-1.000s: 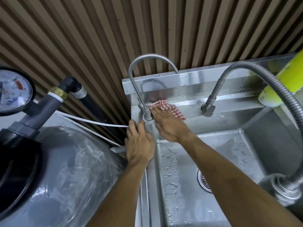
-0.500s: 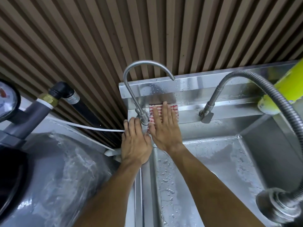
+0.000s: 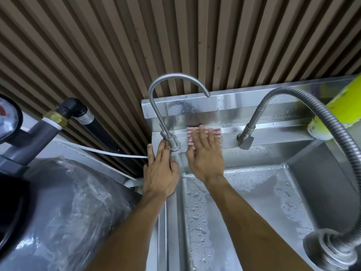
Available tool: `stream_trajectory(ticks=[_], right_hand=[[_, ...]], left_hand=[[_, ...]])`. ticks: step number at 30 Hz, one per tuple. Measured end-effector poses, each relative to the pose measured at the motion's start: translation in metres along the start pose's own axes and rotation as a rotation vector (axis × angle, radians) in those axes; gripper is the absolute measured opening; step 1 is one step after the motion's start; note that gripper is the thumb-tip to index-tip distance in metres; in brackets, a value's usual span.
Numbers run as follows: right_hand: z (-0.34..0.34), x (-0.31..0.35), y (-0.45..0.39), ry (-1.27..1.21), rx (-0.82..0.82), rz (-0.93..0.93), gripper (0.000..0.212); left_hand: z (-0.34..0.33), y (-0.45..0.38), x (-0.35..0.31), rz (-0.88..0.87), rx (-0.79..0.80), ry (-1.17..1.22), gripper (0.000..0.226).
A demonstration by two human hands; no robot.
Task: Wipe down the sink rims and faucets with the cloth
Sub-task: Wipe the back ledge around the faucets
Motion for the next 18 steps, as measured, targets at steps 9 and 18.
stream_trajectory(ticks=[9, 18], right_hand=[[0.005, -0.031, 0.0, 0.045, -0.111, -0.003, 0.062], [-0.005, 0.007, -0.003, 0.087, -0.022, 0.162, 0.071]], left_hand=[[-0.002, 0.0, -0.001, -0.02, -0.053, -0.073, 0.061], [-0.004, -0.003, 0.0, -0.018, -0.054, -0.166, 0.074]])
Point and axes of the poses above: each hand's wrist, its own y-axis away from the middle knuckle, its own z-axis out of the back of the hand, x = y × z, the point moved 6 cm from there along -y, towards the middle knuckle, and after that the axes turned 15 degrees about x, right-handed, at the moved point
